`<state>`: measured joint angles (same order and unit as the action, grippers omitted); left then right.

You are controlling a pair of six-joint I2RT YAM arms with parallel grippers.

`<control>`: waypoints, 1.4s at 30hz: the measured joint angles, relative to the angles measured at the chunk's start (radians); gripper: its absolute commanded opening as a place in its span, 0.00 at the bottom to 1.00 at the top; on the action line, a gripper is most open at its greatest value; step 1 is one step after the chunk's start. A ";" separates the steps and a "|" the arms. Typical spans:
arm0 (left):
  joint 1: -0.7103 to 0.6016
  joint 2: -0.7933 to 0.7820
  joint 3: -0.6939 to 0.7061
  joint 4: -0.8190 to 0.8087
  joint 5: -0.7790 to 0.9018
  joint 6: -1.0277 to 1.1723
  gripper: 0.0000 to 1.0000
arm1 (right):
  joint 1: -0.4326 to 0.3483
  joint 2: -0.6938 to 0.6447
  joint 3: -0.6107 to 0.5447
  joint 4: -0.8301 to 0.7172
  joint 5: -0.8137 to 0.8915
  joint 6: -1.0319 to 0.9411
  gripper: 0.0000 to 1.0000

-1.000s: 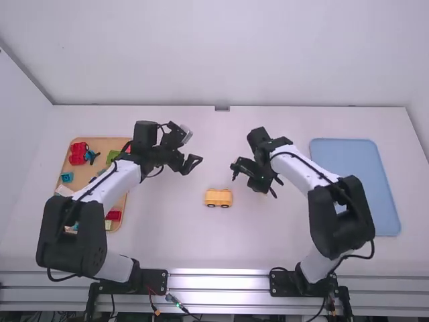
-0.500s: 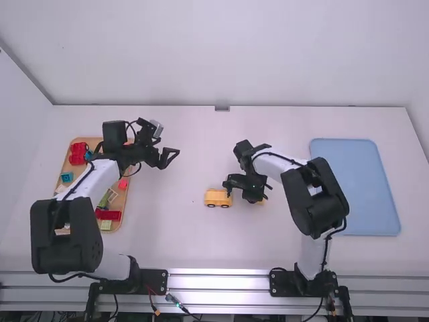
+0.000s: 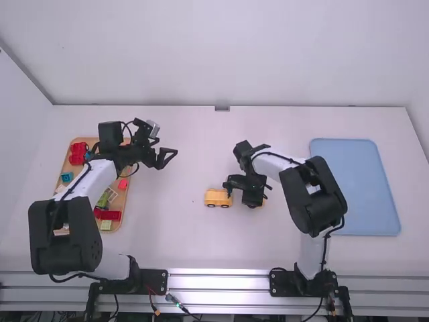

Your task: Assemble lego blocks to make yellow taxi

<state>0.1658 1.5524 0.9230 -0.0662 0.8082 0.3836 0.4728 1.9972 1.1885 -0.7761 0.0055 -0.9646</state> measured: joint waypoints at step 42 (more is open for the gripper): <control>-0.313 0.277 -0.257 0.345 0.322 0.644 0.99 | -0.525 -0.182 -0.599 0.745 -0.973 -0.436 0.93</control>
<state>-0.1471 1.8297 0.6659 0.2790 1.1301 1.0279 -0.0525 1.8153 0.5896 -0.0311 -0.9676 -1.4002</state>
